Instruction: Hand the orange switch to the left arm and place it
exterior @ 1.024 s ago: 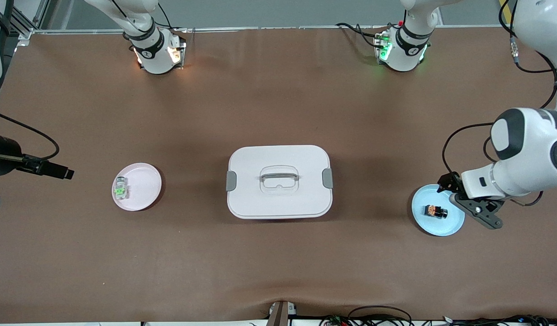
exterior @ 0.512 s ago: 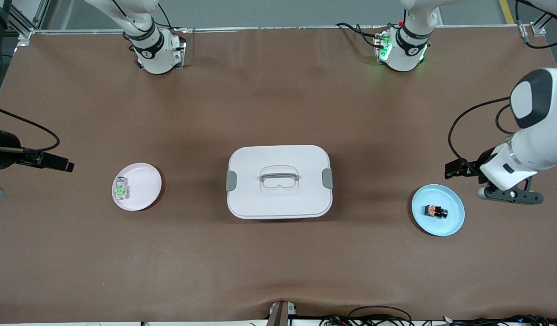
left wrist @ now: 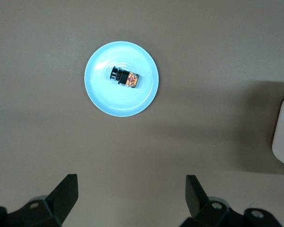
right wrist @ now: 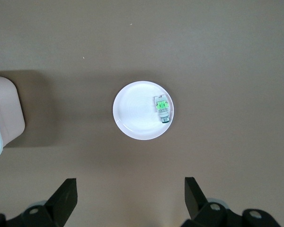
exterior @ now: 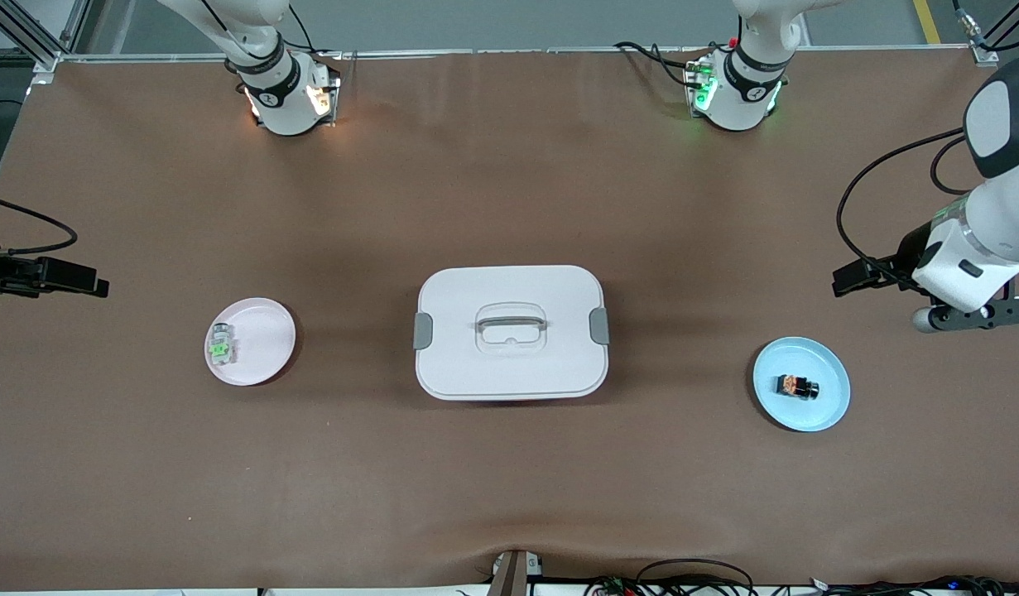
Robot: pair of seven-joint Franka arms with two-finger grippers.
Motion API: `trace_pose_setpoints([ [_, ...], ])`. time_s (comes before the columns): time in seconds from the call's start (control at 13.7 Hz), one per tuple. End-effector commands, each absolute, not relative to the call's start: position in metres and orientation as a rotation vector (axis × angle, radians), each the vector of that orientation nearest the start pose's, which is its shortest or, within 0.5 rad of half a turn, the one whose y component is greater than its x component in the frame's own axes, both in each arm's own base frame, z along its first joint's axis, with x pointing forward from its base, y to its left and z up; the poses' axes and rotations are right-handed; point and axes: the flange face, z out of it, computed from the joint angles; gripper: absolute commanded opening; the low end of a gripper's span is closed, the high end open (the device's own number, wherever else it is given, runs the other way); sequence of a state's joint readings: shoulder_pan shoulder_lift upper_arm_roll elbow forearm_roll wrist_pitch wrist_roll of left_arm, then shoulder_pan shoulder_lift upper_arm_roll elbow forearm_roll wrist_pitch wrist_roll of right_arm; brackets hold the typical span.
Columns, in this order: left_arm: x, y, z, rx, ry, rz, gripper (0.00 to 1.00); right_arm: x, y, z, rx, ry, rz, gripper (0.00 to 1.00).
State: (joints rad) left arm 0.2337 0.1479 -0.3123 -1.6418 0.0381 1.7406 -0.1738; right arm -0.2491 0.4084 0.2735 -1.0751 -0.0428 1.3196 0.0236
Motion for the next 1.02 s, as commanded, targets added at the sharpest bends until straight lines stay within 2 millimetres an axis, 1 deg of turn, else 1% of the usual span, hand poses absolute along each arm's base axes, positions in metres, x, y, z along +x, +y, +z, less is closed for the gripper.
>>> trace_pose_setpoints([
  [0.0, 0.600, -0.034, 0.554, -3.119, -0.134, 0.069, 1.00, 0.625, -0.032, 0.595, -3.106, 0.017, 0.221, 1.00],
  [0.15, 0.598, -0.036, 0.576, -3.120, -0.128, 0.059, 1.00, 0.615, -0.025, 0.593, -3.122, 0.007, 0.201, 1.00],
  [0.22, 0.600, -0.032, 0.577, -3.132, -0.137, 0.062, 1.00, 0.609, -0.022, 0.594, -3.132, 0.003, 0.181, 1.00],
  [0.37, 0.597, -0.041, 0.578, -3.116, -0.111, 0.059, 1.00, 0.602, -0.018, 0.595, -3.143, 0.000, 0.169, 1.00],
  [0.44, 0.590, -0.037, 0.586, -3.106, -0.122, 0.066, 1.00, 0.602, -0.022, 0.596, -3.145, 0.009, 0.169, 1.00],
  [0.51, 0.583, -0.038, 0.589, -3.103, -0.098, 0.104, 1.00, 0.602, -0.022, 0.595, -3.149, -0.006, 0.171, 1.00],
  [0.59, 0.576, -0.036, 0.597, -3.097, -0.098, 0.119, 1.00, 0.601, -0.025, 0.596, -3.153, -0.035, 0.169, 1.00],
  [0.73, 0.562, -0.044, 0.612, -3.090, -0.088, 0.125, 1.00, 0.598, -0.033, 0.596, -3.156, -0.091, 0.178, 1.00],
  [0.8, 0.558, -0.046, 0.617, -3.089, -0.096, 0.117, 1.00, 0.595, -0.032, 0.594, -3.156, -0.099, 0.183, 1.00],
  [0.95, 0.552, -0.053, 0.617, -3.089, -0.088, 0.124, 1.00, 0.588, -0.029, 0.593, -3.161, -0.104, 0.163, 1.00],
])
